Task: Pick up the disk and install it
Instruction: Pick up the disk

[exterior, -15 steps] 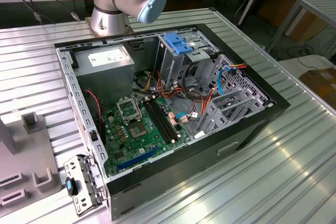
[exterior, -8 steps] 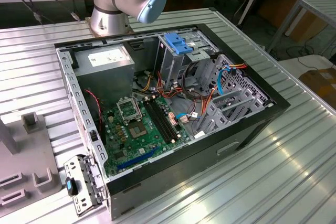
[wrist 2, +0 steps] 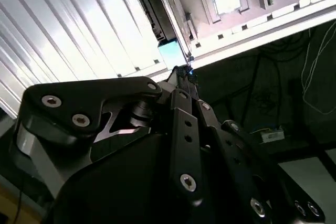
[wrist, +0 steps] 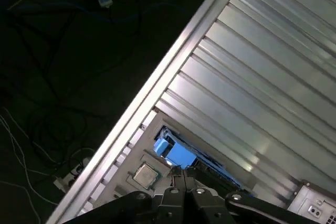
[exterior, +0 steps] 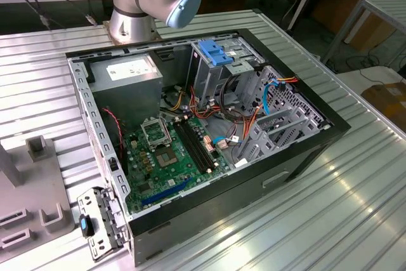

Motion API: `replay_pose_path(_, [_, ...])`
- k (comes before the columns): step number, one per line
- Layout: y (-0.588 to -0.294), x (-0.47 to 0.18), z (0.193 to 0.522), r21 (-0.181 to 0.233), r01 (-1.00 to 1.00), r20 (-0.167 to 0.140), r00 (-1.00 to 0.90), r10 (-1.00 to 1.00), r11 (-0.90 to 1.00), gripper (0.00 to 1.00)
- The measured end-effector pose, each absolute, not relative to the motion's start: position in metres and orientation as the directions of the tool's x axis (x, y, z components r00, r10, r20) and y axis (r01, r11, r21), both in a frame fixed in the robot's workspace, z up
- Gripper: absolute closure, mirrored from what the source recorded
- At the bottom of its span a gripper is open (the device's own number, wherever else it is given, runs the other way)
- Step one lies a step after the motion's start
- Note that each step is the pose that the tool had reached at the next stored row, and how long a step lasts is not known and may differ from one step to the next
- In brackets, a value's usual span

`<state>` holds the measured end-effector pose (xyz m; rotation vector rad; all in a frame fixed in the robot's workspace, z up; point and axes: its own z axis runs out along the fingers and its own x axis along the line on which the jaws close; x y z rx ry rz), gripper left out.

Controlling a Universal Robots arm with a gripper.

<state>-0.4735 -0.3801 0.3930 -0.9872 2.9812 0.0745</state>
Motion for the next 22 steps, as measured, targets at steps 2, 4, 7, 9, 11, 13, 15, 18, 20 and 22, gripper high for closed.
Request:
replay_pose_path(2, [-0.3801,-0.4735,0.3930,0.045,-0.666,-0.015,-0.746,-0.666,0.745,0.89])
replay_pose_path(4, [-0.3801,-0.4735,0.3930,0.045,-0.700,-0.015,-0.714,-0.700,0.713,0.89])
replay_pose_path(7, [-0.3802,-0.4734,0.3929,0.044,-0.775,-0.014,-0.631,-0.776,0.630,0.89])
replay_pose_path(9, [-0.3802,-0.4734,0.3929,0.044,-0.844,-0.014,-0.536,-0.844,0.535,0.89])
replay_pose_path(11, [-0.3801,-0.4735,0.3929,0.044,-0.867,-0.014,-0.497,-0.868,0.496,0.89])
replay_pose_path(13, [-0.3801,-0.4735,0.3929,0.044,-0.886,-0.014,-0.463,-0.886,0.462,0.89])
replay_pose_path(15, [-0.3802,-0.4735,0.3928,0.044,-0.907,-0.014,-0.420,-0.907,0.419,0.89])
replay_pose_path(18, [-0.3802,-0.4735,0.3927,0.041,-0.937,-0.016,-0.346,-0.938,0.346,0.89])
replay_pose_path(20, [-0.3801,-0.4734,0.3925,0.038,-0.955,-0.017,-0.295,-0.955,0.295,0.89])
replay_pose_path(22, [-0.3801,-0.4735,0.3921,0.035,-0.969,-0.018,-0.246,-0.969,0.245,0.89])
